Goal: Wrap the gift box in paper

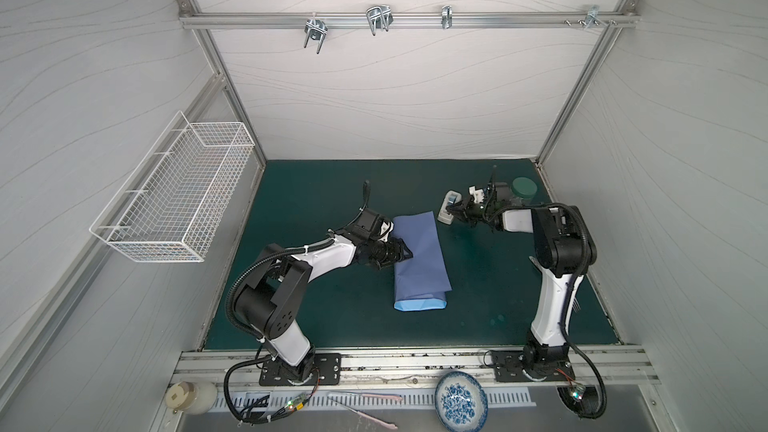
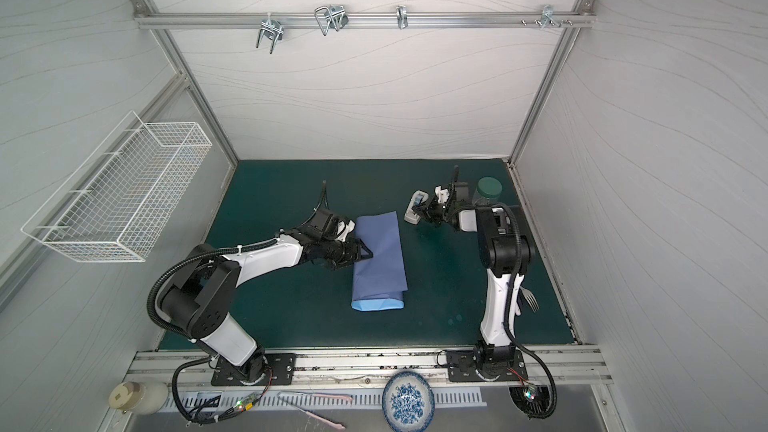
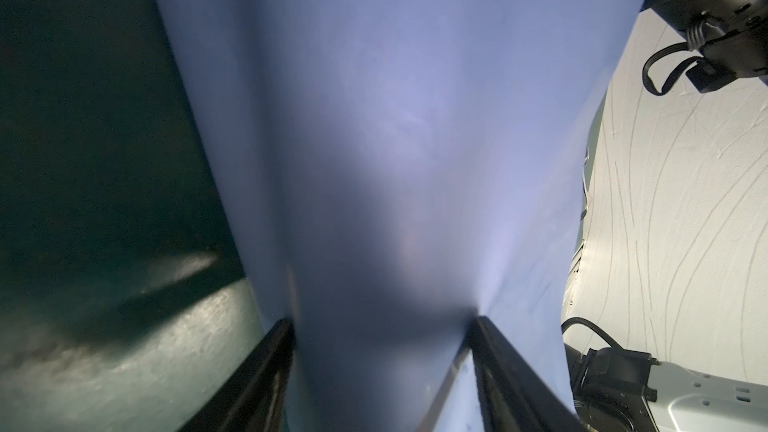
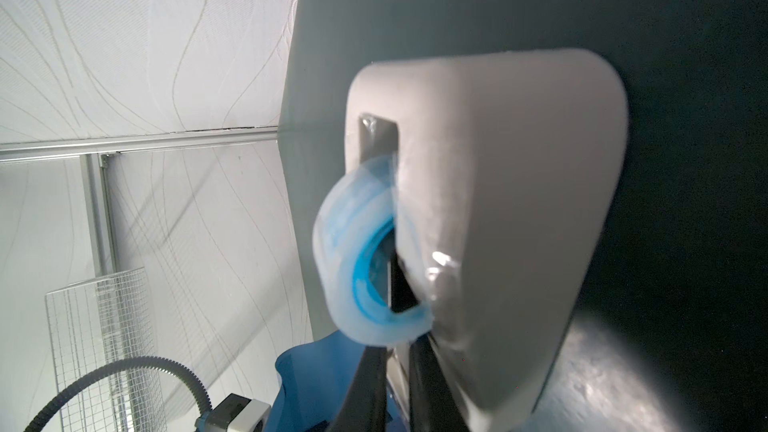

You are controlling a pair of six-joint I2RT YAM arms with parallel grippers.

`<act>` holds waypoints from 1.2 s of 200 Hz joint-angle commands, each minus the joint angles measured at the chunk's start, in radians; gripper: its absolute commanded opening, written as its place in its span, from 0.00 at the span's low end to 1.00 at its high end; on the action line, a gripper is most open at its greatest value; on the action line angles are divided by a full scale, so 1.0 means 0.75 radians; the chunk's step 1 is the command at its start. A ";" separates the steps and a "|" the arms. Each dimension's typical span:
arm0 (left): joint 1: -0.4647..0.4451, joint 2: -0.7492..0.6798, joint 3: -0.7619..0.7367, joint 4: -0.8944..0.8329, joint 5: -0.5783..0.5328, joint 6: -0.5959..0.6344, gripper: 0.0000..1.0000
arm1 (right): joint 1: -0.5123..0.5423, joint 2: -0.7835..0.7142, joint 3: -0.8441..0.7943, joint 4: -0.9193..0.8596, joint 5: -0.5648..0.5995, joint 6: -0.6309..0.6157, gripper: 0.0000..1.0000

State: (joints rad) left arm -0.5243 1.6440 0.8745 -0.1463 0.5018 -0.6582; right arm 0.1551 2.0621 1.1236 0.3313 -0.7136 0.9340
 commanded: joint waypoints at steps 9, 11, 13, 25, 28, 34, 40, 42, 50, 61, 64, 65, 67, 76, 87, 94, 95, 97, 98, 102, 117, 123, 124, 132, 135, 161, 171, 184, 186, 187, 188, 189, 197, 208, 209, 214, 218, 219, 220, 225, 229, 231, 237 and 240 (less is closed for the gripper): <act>-0.007 0.039 -0.047 -0.145 -0.112 0.021 0.67 | -0.003 0.014 -0.021 0.018 -0.017 0.049 0.12; -0.005 0.039 -0.047 -0.146 -0.111 0.021 0.67 | -0.004 0.014 -0.021 0.021 -0.019 0.052 0.12; -0.005 0.039 -0.047 -0.145 -0.109 0.022 0.67 | -0.004 0.014 -0.021 0.022 -0.021 0.055 0.12; -0.007 0.041 -0.048 -0.144 -0.111 0.021 0.67 | -0.004 0.014 -0.023 0.038 -0.027 0.069 0.11; -0.005 0.041 -0.047 -0.144 -0.111 0.020 0.67 | -0.003 0.015 -0.022 0.042 -0.026 0.074 0.10; -0.005 0.041 -0.047 -0.144 -0.109 0.022 0.67 | -0.003 0.018 -0.021 0.049 -0.031 0.083 0.10; -0.005 0.041 -0.047 -0.144 -0.109 0.021 0.67 | -0.002 0.021 -0.022 0.055 -0.036 0.088 0.09; -0.006 0.040 -0.047 -0.144 -0.109 0.021 0.67 | -0.004 0.022 -0.023 0.058 -0.036 0.090 0.09; -0.007 0.040 -0.045 -0.147 -0.110 0.021 0.67 | -0.005 0.023 -0.023 0.061 -0.039 0.096 0.08; -0.007 0.040 -0.045 -0.147 -0.110 0.021 0.67 | -0.005 0.025 -0.029 0.075 -0.041 0.105 0.07; -0.006 0.041 -0.043 -0.147 -0.111 0.022 0.67 | -0.005 0.026 -0.032 0.077 -0.041 0.109 0.07; -0.006 0.041 -0.044 -0.147 -0.111 0.022 0.67 | -0.006 0.026 -0.033 0.078 -0.041 0.110 0.07; -0.005 0.041 -0.043 -0.148 -0.110 0.022 0.67 | -0.005 0.026 -0.032 0.080 -0.042 0.110 0.06; -0.005 0.042 -0.043 -0.148 -0.111 0.021 0.67 | -0.004 0.026 -0.035 0.088 -0.048 0.116 0.05; -0.006 0.043 -0.043 -0.147 -0.111 0.021 0.67 | -0.004 0.024 -0.039 0.097 -0.050 0.125 0.03; -0.006 0.043 -0.045 -0.150 -0.111 0.022 0.67 | -0.004 0.022 -0.042 0.104 -0.051 0.132 0.03; -0.006 0.042 -0.045 -0.149 -0.111 0.022 0.67 | -0.004 0.022 -0.042 0.105 -0.052 0.134 0.02; -0.005 0.042 -0.045 -0.149 -0.111 0.021 0.67 | -0.004 0.022 -0.043 0.109 -0.054 0.135 0.02; -0.005 0.043 -0.045 -0.150 -0.111 0.021 0.67 | -0.004 0.022 -0.044 0.110 -0.053 0.137 0.02; -0.004 0.042 -0.045 -0.149 -0.111 0.021 0.67 | -0.004 0.020 -0.046 0.116 -0.056 0.144 0.01; -0.006 0.044 -0.045 -0.149 -0.114 0.021 0.67 | -0.006 0.016 -0.054 0.149 -0.065 0.174 0.00; -0.006 0.044 -0.044 -0.150 -0.113 0.021 0.67 | -0.005 0.014 -0.057 0.161 -0.068 0.184 0.00; -0.006 0.044 -0.044 -0.149 -0.113 0.021 0.67 | -0.005 0.014 -0.058 0.162 -0.069 0.186 0.00; -0.007 0.045 -0.044 -0.149 -0.115 0.021 0.67 | -0.006 0.008 -0.059 0.174 -0.073 0.205 0.00; -0.006 0.044 -0.043 -0.150 -0.116 0.021 0.67 | -0.007 0.007 -0.061 0.186 -0.075 0.215 0.00; -0.005 0.046 -0.043 -0.152 -0.125 0.021 0.67 | -0.006 -0.017 -0.084 0.278 -0.093 0.301 0.00; -0.005 0.048 -0.043 -0.154 -0.127 0.023 0.67 | -0.007 -0.026 -0.092 0.305 -0.097 0.336 0.00; -0.006 0.047 -0.043 -0.156 -0.130 0.024 0.67 | -0.007 -0.035 -0.101 0.338 -0.104 0.373 0.00; -0.007 0.047 -0.043 -0.155 -0.131 0.025 0.67 | -0.006 -0.036 -0.102 0.345 -0.105 0.379 0.00; -0.005 0.048 -0.043 -0.155 -0.130 0.025 0.67 | -0.005 -0.037 -0.104 0.348 -0.106 0.383 0.00; -0.006 0.048 -0.043 -0.154 -0.131 0.026 0.67 | -0.005 -0.037 -0.105 0.351 -0.105 0.386 0.00; -0.005 0.048 -0.043 -0.154 -0.131 0.024 0.67 | -0.004 -0.038 -0.106 0.354 -0.105 0.388 0.00; -0.006 0.047 -0.042 -0.154 -0.131 0.025 0.67 | -0.003 -0.041 -0.112 0.374 -0.107 0.409 0.00; -0.007 0.047 -0.039 -0.157 -0.133 0.027 0.67 | -0.003 -0.043 -0.121 0.396 -0.111 0.435 0.00; -0.005 0.047 -0.040 -0.157 -0.133 0.028 0.67 | -0.002 -0.043 -0.120 0.401 -0.112 0.437 0.00; -0.005 0.046 -0.040 -0.157 -0.134 0.028 0.67 | -0.001 -0.043 -0.127 0.418 -0.113 0.451 0.00; -0.006 0.045 -0.040 -0.157 -0.134 0.027 0.67 | 0.000 -0.043 -0.129 0.427 -0.114 0.460 0.00; -0.006 0.044 -0.041 -0.157 -0.135 0.027 0.67 | 0.000 -0.043 -0.129 0.429 -0.114 0.461 0.00; -0.006 0.044 -0.041 -0.157 -0.135 0.027 0.67 | 0.000 -0.043 -0.131 0.430 -0.114 0.464 0.00; -0.005 0.044 -0.042 -0.158 -0.135 0.027 0.67 | -0.001 -0.042 -0.134 0.440 -0.115 0.472 0.00; -0.006 0.044 -0.043 -0.158 -0.135 0.027 0.67 | 0.002 -0.042 -0.137 0.450 -0.116 0.480 0.00; -0.006 0.044 -0.043 -0.158 -0.136 0.027 0.67 | 0.002 -0.042 -0.139 0.455 -0.116 0.485 0.00; -0.007 0.044 -0.043 -0.157 -0.134 0.027 0.67 | 0.003 -0.042 -0.144 0.471 -0.117 0.501 0.00; -0.007 0.045 -0.044 -0.157 -0.135 0.027 0.67 | 0.002 -0.042 -0.145 0.478 -0.116 0.506 0.00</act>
State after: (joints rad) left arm -0.5243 1.6440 0.8745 -0.1471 0.4999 -0.6579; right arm 0.1501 2.0621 1.0229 0.5755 -0.7414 1.2282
